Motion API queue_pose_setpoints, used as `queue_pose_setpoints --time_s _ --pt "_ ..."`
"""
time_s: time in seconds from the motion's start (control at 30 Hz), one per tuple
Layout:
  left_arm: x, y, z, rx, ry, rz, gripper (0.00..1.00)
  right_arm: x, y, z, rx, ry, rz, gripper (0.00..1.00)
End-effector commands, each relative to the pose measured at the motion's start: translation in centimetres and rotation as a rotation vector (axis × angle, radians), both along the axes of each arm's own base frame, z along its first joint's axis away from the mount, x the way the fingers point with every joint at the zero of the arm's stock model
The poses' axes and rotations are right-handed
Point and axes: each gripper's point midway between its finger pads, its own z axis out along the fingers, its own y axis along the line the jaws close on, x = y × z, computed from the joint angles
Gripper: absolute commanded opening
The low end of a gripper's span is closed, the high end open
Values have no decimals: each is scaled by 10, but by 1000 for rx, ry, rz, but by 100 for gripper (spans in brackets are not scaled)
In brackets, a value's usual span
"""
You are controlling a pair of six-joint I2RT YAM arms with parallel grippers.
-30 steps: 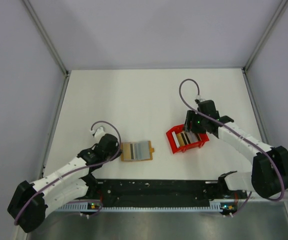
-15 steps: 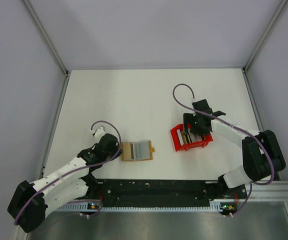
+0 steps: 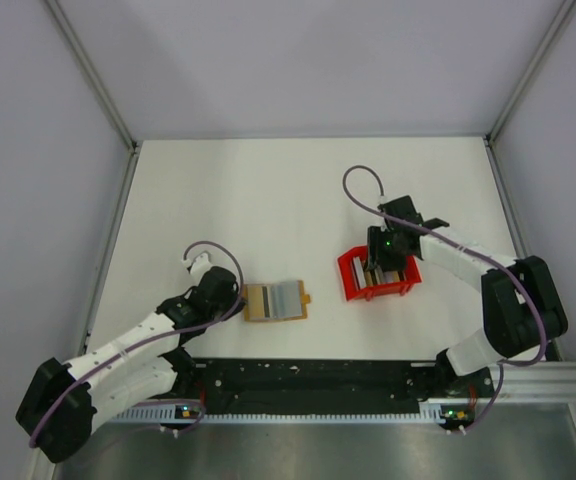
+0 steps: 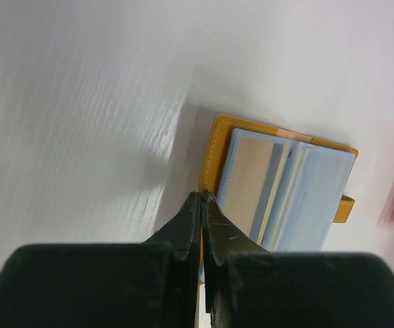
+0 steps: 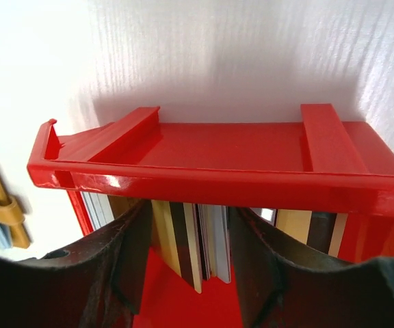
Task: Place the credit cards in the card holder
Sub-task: Pick up the credit card from the storage box.
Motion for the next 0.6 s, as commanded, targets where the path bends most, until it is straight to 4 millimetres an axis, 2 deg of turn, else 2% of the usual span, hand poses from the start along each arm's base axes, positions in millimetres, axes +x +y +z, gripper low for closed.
queue_pose_setpoints --time_s 0.0,0.07,0.23,0.43,0.57 --pt "8 -8 9 -33 -36 -7 0 -4 21 22 112 -9 33 47" --pt "7 -9 8 -38 -33 -10 0 -3 27 32 148 -23 54 42" --pt "7 -10 6 -42 -26 -14 0 -10 44 49 250 -17 106 43" --pt "8 -13 5 -46 -25 -25 0 -19 57 55 305 3 147 45" --pt "8 -14 4 -53 -23 -26 0 -27 73 56 328 22 195 46"
